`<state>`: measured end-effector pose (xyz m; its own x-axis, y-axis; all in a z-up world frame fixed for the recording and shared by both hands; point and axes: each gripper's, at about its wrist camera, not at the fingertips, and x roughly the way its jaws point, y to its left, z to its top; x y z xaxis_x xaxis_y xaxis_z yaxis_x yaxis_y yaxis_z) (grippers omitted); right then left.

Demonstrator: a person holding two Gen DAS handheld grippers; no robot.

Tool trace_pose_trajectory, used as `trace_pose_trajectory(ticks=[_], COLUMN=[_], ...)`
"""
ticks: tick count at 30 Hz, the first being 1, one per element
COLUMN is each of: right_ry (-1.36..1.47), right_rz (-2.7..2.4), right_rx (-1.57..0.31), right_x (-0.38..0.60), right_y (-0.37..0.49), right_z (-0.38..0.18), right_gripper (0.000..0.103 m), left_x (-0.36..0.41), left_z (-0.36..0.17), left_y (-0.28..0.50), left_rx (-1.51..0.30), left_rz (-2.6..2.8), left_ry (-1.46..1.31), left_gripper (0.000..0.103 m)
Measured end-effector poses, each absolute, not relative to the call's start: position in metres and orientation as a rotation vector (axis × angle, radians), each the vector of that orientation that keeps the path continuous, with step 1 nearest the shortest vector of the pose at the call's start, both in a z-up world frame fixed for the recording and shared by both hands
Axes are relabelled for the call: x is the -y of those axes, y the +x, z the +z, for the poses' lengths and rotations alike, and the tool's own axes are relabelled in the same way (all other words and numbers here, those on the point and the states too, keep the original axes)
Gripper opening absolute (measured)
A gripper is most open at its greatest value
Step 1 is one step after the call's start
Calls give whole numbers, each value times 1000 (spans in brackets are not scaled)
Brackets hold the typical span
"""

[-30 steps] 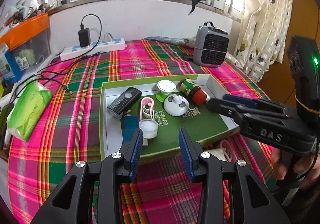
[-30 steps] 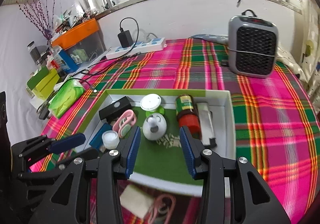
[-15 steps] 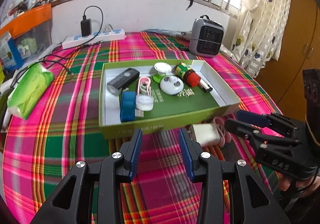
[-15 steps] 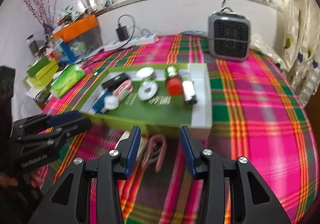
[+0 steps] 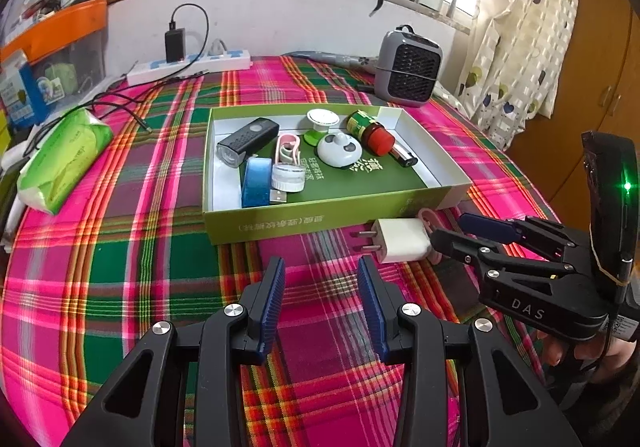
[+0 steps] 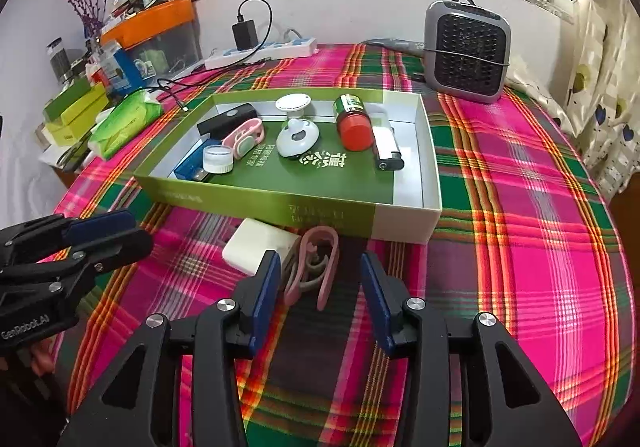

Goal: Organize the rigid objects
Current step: 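Move the left gripper to the white charger plug while the right gripper approaches the pink clip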

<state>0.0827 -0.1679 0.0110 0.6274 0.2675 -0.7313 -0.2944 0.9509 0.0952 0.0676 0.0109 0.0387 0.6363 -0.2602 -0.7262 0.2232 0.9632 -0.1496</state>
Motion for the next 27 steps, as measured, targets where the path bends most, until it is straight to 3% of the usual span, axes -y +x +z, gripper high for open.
trace_pose_trajectory(ticks=[25,27], right_ry=[-150,-136], right_rz=[283,310], right_rx=[-840,-866], right_x=[159,159], right_y=[82,85], right_z=[9,6], right_gripper=[43,36], left_x=[-9,-8], left_z=[38,37], left_y=[67,68], left_rx=[-853,-856], left_rz=[-276,-277], left_ry=[-50,-51], left_gripper=[36,36])
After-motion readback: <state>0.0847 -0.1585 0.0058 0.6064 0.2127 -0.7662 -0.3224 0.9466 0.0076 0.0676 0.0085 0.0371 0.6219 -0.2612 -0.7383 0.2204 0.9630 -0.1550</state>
